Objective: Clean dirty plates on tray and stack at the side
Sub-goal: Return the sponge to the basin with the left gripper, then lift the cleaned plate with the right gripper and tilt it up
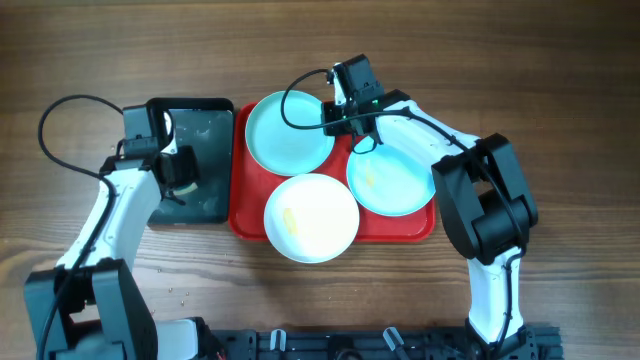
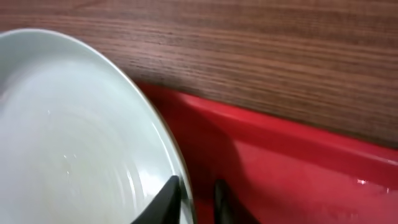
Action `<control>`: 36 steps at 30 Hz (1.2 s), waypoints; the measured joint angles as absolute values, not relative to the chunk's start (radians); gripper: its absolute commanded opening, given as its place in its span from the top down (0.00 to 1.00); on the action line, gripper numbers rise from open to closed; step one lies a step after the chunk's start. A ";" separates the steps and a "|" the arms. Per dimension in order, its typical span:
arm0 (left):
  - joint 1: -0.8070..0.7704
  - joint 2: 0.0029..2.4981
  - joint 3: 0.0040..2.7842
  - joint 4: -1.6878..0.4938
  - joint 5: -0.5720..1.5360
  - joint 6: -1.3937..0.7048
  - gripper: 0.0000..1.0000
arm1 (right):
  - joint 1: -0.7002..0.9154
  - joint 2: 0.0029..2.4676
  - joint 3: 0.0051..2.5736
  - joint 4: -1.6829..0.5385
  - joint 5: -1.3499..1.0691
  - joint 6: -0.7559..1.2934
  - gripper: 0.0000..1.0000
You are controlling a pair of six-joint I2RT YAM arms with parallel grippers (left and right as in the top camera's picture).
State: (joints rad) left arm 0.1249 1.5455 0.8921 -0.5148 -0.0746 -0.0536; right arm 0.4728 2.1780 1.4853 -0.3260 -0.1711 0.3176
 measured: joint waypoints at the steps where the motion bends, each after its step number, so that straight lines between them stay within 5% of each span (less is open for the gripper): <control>1: 0.125 1.554 0.891 -0.516 -0.077 -0.054 0.96 | 0.473 2.178 1.485 -0.319 -0.171 0.317 0.96; 19: 0.125 1.517 0.887 -0.508 -0.081 -0.083 0.96 | 0.479 2.122 1.545 -0.324 -0.150 0.347 0.96; 27: 0.125 1.423 0.887 -0.542 -0.081 -0.110 0.96 | 0.600 2.122 1.755 -0.408 0.024 0.350 0.96; 36: 0.125 1.412 0.887 -0.558 -0.075 -0.129 0.96 | 0.777 2.122 1.787 -0.216 0.321 0.270 0.96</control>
